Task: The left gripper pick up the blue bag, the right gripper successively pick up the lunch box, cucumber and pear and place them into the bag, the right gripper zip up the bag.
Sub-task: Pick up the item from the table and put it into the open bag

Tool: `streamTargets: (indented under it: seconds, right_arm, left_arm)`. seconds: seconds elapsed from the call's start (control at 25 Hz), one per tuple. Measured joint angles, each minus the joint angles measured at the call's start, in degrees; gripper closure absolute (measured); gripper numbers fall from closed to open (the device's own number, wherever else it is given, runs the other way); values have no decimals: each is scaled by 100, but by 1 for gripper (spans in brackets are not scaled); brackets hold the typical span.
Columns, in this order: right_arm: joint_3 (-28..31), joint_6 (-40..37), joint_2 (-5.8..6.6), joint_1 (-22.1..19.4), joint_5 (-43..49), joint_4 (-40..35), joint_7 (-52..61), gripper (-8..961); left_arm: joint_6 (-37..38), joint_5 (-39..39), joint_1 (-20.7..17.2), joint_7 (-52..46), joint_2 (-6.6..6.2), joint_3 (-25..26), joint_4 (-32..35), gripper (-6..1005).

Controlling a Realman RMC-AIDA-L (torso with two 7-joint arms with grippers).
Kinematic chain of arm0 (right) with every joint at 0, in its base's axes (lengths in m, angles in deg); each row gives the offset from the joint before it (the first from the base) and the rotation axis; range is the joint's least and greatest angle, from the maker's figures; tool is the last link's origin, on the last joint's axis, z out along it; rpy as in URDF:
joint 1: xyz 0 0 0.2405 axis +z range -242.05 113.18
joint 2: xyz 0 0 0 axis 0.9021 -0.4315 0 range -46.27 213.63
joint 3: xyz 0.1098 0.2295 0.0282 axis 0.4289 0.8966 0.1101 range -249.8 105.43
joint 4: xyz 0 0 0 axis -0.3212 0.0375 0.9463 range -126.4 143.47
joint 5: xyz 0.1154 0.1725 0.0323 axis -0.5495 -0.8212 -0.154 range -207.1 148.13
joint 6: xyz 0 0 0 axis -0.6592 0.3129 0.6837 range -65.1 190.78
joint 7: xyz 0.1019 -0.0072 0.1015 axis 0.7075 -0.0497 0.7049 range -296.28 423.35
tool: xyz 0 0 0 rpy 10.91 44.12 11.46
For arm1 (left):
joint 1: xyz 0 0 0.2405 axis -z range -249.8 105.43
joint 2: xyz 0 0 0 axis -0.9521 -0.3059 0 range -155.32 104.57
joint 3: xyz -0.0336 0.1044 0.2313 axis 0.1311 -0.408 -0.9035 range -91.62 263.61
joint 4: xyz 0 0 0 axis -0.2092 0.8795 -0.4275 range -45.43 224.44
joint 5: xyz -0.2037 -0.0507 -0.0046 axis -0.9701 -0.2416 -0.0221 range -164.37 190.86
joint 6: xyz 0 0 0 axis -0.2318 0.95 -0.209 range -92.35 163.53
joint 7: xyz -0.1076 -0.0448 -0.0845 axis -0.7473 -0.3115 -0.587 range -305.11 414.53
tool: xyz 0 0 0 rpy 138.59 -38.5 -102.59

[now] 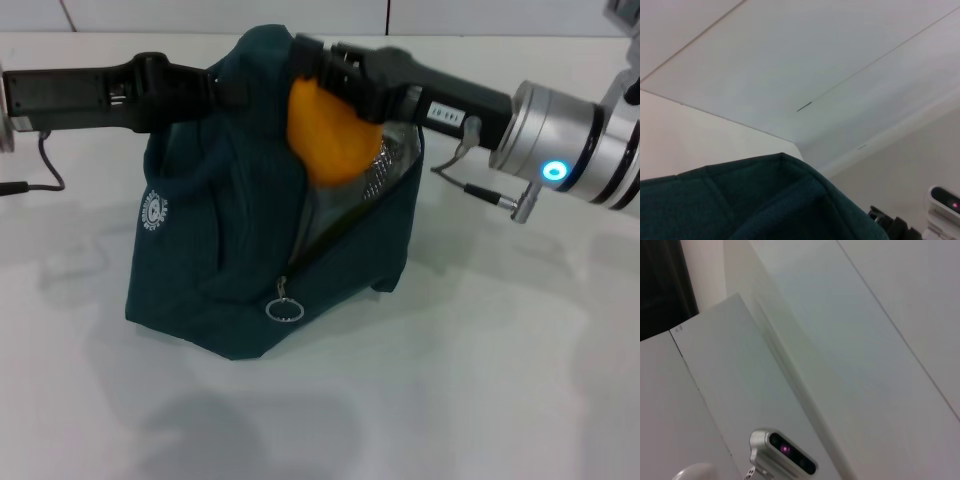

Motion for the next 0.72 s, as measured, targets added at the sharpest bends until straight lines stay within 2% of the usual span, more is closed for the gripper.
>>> streamTargets:
  seconds: [0.72]
  right_arm:
    - [33, 71, 0, -60, 253, 329, 88, 921]
  left_arm:
    - [1, -21, -21, 70, -56, 88, -217, 885]
